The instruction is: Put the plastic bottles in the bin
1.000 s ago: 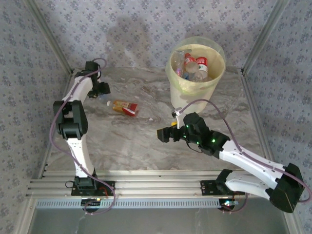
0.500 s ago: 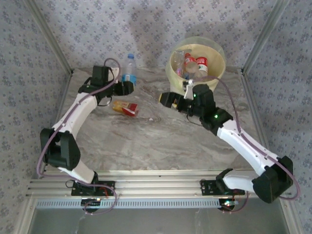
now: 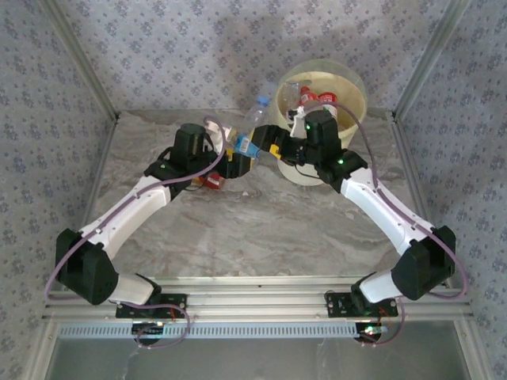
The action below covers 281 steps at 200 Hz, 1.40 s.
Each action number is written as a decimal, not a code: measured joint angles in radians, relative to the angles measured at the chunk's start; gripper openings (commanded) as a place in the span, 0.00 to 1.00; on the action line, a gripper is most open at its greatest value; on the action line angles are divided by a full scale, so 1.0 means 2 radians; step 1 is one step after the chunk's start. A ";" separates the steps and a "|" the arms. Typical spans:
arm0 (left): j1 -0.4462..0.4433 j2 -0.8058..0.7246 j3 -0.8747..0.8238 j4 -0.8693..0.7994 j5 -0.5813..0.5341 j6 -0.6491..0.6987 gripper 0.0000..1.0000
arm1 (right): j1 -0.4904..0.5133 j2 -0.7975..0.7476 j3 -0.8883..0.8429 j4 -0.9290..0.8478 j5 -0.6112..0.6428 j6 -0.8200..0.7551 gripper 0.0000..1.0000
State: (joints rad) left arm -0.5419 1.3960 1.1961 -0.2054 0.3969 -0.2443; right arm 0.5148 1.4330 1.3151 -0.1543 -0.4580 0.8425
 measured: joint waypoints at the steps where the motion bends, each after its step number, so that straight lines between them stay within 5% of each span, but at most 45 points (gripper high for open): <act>1: 0.000 0.000 0.000 0.000 0.000 0.000 0.68 | 0.000 0.000 0.000 0.000 0.000 0.000 0.97; 78: -0.028 -0.011 -0.001 0.005 0.000 0.000 0.69 | 0.008 0.018 0.011 -0.004 0.001 -0.001 0.91; 143: -0.034 -0.017 -0.001 0.008 0.000 0.000 0.72 | 0.016 0.025 0.023 -0.018 0.016 -0.013 0.72; 190: -0.040 -0.027 -0.003 0.000 -0.006 0.014 0.99 | 0.019 0.024 0.024 -0.023 0.020 -0.021 0.65; 281: -0.044 -0.108 -0.029 0.019 -0.001 0.057 1.00 | -0.046 -0.064 0.067 -0.150 0.031 -0.153 0.64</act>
State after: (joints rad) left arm -0.6304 1.1805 1.1378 -0.1680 0.3943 -0.1299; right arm 0.4236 1.3048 1.4490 -0.4549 -0.3950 0.5369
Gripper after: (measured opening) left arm 0.996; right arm 0.639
